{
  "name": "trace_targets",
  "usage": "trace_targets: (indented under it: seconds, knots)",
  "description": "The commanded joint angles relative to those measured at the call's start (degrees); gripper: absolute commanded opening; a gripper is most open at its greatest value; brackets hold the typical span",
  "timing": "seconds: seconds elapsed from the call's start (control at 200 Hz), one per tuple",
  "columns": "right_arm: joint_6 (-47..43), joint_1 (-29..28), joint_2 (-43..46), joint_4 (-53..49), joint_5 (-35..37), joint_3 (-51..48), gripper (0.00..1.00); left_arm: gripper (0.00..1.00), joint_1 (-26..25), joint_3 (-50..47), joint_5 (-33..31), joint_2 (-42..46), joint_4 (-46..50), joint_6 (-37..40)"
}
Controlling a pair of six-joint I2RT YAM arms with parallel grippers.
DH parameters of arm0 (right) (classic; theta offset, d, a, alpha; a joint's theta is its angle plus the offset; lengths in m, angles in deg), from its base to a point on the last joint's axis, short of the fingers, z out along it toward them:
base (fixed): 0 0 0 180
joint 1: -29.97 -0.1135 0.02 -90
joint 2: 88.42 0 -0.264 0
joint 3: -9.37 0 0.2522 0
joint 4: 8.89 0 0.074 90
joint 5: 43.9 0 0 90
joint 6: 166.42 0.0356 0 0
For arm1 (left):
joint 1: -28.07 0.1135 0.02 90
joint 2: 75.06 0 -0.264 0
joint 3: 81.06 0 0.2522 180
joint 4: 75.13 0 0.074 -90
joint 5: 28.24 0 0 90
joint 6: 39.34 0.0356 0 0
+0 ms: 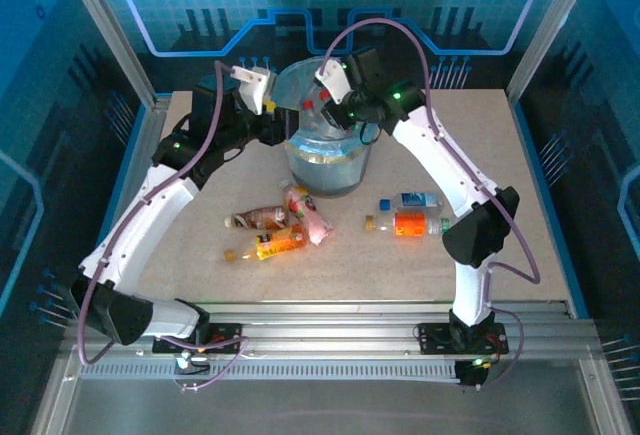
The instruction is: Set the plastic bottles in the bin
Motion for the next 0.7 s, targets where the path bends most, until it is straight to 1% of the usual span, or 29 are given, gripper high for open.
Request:
trace_targets:
  seconds: [0.0,0.195,0.27,0.39,0.485,0.565,0.69]
  knots:
    - [-2.65,0.32,-3.18,-0.70,-1.82,-1.38,0.21,0.64,0.76,-0.64,1.15,0.39,-1.42,-0.57]
    - [-4.80,0.41,-7.03,-1.06,-2.29,-1.30,0.23,0.64,1.11,-0.72,1.33,0.30,-1.57,-0.74]
    - [-5.16,0.48,-8.33,-1.08,-1.45,-1.71,0.22,0.64,1.20,-0.77,1.29,0.34,-1.58,-0.79]
    - [-4.36,0.51,-9.10,-0.20,4.99,-2.08,0.22,0.64,1.45,-0.90,1.15,0.30,-1.76,-0.62]
    - [-3.99,0.76,-8.47,1.12,7.45,-1.76,0.22,0.64,1.74,-0.97,1.14,0.32,-1.93,-0.82]
    - [-4.46,0.73,-8.03,1.85,7.95,0.05,0.22,0.64,2.15,-1.07,1.31,0.19,-2.10,-1.39]
    - [-5.85,0.26,-8.85,0.59,8.96,6.59,0.22,0.64,2.51,-1.05,1.68,0.12,-2.27,-1.79]
